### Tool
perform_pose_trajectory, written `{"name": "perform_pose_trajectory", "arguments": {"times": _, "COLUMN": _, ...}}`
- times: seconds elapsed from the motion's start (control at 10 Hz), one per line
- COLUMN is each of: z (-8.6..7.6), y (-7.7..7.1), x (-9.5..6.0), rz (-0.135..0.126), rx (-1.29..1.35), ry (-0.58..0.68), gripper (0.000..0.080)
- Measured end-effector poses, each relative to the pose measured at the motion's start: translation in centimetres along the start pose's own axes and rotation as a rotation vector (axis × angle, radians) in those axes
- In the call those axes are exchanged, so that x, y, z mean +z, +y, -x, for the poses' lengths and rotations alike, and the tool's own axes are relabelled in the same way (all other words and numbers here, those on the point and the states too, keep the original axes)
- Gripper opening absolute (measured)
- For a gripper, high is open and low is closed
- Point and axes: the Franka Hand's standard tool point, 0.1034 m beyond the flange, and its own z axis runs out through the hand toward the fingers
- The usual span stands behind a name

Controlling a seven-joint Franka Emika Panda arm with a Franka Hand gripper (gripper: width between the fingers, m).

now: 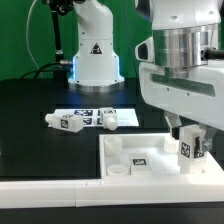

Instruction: Assemble one leg

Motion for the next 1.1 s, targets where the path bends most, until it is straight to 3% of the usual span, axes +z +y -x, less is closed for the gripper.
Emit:
{"name": "perform_pose_trajectory", "arguments": {"times": 0.1, "z": 0.33, "y": 0.04, "x": -0.02, "rz": 0.018, "rx": -0.212, "ry": 0.003, "gripper": 0.0586}}
{"name": "perform_pose_trajectory", "arguments": {"times": 0.4, "z": 0.74, "y": -0.01, "x": -0.02, "rz": 0.019, "rx": -0.792, "ry": -0.009, "gripper": 0.0646}}
{"name": "perform_pose_trajectory", "arguments": {"times": 0.7, "z": 0.58, "y": 0.04, "x": 0.01, "rz": 0.022, "rx": -0.985, "ry": -0.007, "gripper": 0.0649}}
{"name": "perform_pose_trajectory", "arguments": {"times": 1.0, "z": 0.11, "y": 0.39, "x": 0.3, "rz": 0.045, "rx": -1.385, "ry": -0.009, "gripper": 0.0649}}
{"name": "perform_pose_trajectory", "arguments": {"times": 1.1, "z": 0.13, "y": 0.37, "x": 0.3, "rz": 0.044, "rx": -1.338, "ry": -0.008, "gripper": 0.0525}}
